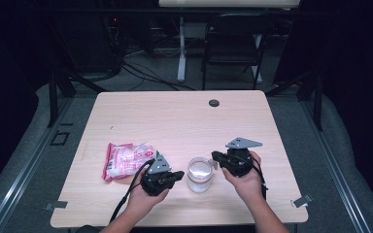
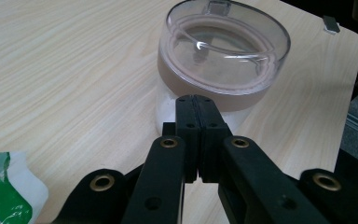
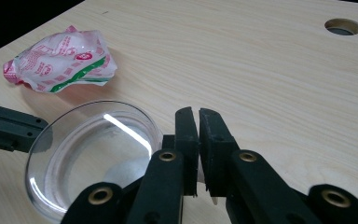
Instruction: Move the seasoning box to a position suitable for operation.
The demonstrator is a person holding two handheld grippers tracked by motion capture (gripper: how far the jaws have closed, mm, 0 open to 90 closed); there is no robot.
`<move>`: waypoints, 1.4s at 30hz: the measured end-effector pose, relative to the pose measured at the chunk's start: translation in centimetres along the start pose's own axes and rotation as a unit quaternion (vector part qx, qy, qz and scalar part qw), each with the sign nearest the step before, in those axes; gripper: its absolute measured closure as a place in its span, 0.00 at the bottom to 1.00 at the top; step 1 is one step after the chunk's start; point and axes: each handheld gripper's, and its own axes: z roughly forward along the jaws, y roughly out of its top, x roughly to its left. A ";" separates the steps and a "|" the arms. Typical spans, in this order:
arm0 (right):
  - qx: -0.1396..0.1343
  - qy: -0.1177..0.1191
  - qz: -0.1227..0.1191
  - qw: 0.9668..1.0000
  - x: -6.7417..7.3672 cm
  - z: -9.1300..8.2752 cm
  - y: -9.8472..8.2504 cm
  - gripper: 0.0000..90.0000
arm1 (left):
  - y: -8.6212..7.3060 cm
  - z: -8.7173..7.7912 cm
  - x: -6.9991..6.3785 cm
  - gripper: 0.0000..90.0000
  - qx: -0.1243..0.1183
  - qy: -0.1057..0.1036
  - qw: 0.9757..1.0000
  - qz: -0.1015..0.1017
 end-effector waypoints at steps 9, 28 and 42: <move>-0.002 0.007 0.003 1.000 0.1 0.1 -0.1 0.98 | 0.0 0.3 -0.4 1.00 0.008 -0.011 1.000 0.006; -0.007 0.003 0.005 1.000 0.1 -0.2 -0.5 0.98 | 0.4 0.6 -0.8 1.00 0.003 -0.021 1.000 0.013; -0.011 0.002 -0.009 1.000 0.1 -1.9 -1.0 0.92 | 1.8 0.5 -0.7 1.00 -0.017 -0.024 0.999 0.019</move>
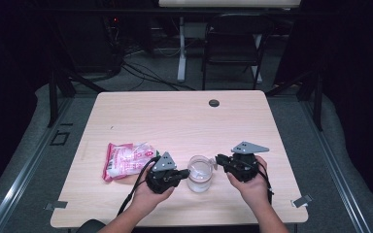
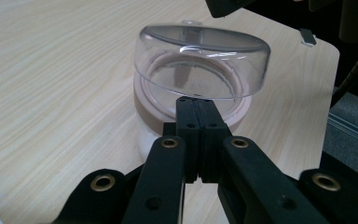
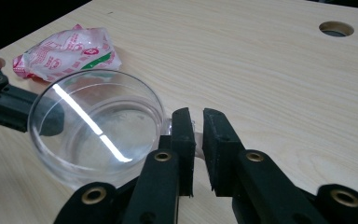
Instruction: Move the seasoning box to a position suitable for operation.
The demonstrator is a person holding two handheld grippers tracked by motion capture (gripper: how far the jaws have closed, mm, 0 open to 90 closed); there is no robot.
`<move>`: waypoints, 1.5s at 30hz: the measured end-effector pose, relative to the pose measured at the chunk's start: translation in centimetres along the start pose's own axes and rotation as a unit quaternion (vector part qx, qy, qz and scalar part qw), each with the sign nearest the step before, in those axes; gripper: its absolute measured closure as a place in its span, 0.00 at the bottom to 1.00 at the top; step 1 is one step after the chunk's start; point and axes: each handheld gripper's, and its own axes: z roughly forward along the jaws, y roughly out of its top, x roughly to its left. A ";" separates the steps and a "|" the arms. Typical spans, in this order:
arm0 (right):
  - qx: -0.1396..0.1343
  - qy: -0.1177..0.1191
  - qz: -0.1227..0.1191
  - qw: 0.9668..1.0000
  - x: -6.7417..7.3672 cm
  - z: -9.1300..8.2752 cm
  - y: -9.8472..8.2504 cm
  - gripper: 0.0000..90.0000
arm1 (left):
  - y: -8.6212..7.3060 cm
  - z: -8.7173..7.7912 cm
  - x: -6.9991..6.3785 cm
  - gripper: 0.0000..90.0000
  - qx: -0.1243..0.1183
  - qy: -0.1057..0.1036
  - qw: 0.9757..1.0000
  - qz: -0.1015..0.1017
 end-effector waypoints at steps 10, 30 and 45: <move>0.011 -0.002 -0.025 1.000 0.7 -1.1 -1.0 0.85 | 1.5 0.0 0.0 0.98 -0.018 -0.002 1.000 0.008; 0.038 0.022 -0.062 0.997 1.7 -1.1 -2.1 0.74 | 3.0 0.1 0.0 0.95 -0.033 -0.001 0.999 0.018; 0.029 0.022 -0.068 0.997 2.0 -1.0 -2.1 0.74 | 2.6 0.4 0.4 0.90 -0.022 0.018 0.999 0.019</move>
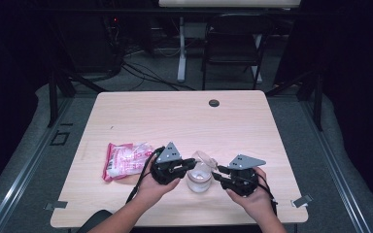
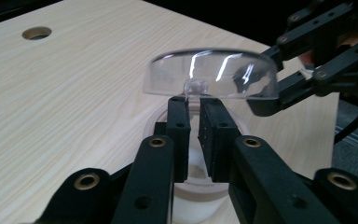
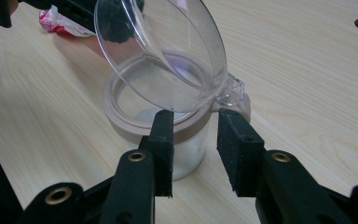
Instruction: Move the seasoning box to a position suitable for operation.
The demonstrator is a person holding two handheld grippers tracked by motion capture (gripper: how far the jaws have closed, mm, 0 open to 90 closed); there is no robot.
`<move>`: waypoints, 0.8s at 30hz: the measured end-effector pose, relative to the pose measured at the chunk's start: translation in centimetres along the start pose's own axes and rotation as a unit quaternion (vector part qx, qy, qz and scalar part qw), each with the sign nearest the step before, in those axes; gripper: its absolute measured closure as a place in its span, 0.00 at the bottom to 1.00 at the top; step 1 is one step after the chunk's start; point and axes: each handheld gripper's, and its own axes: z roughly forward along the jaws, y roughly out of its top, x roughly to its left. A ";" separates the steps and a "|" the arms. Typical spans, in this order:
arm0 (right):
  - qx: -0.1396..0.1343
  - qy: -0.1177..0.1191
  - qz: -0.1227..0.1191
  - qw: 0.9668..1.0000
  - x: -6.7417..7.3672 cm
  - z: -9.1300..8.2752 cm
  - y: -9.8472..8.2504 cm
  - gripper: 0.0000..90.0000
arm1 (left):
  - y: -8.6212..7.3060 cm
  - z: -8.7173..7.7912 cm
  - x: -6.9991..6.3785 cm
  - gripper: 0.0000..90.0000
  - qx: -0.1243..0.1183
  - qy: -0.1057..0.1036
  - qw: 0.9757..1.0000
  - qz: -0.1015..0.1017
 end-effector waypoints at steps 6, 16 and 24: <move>0.000 0.000 -0.001 1.000 -0.1 -0.1 0.1 0.74 | -0.8 0.8 0.8 0.78 0.017 0.023 0.999 -0.018; -0.003 0.000 0.000 1.000 -0.2 -0.2 0.1 0.74 | -1.6 1.8 1.1 0.75 0.035 0.025 0.999 -0.029; -0.015 -0.005 0.001 1.000 -0.3 -0.4 0.1 0.77 | -1.7 1.9 0.9 0.79 0.034 0.021 0.999 -0.023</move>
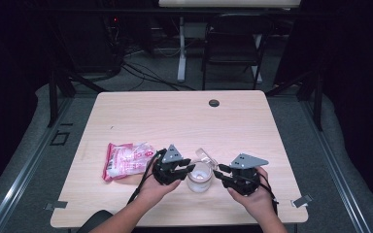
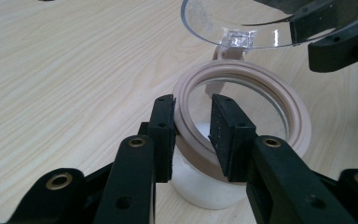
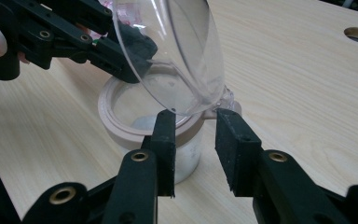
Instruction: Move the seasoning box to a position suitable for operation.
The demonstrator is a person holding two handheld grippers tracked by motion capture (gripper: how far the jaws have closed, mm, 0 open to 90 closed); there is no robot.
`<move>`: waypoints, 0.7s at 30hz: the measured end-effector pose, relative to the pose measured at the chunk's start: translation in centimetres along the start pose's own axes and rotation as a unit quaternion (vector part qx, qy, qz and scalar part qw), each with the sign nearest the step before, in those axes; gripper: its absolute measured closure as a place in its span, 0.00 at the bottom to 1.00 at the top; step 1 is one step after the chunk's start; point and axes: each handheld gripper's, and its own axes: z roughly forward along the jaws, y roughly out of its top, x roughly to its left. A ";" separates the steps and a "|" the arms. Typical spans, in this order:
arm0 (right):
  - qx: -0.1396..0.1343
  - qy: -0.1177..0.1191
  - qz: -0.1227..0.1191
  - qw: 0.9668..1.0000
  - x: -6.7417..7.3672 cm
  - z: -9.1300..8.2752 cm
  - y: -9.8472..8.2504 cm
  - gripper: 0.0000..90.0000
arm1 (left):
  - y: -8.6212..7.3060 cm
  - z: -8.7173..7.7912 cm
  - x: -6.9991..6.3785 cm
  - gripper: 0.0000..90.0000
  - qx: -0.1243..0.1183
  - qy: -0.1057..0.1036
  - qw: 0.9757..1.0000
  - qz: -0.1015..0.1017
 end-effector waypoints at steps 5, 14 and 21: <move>-0.007 -0.005 0.007 1.000 -0.3 -0.2 0.0 0.80 | 0.0 0.0 0.0 0.79 -0.001 0.001 1.000 0.000; -0.004 -0.022 0.023 0.999 -1.1 -0.1 -0.3 0.83 | -0.1 0.0 0.0 0.79 -0.004 0.001 1.000 0.000; -0.008 -0.016 0.030 0.999 -1.1 -0.1 -0.3 0.79 | -0.1 0.0 0.0 0.79 -0.004 0.002 1.000 -0.001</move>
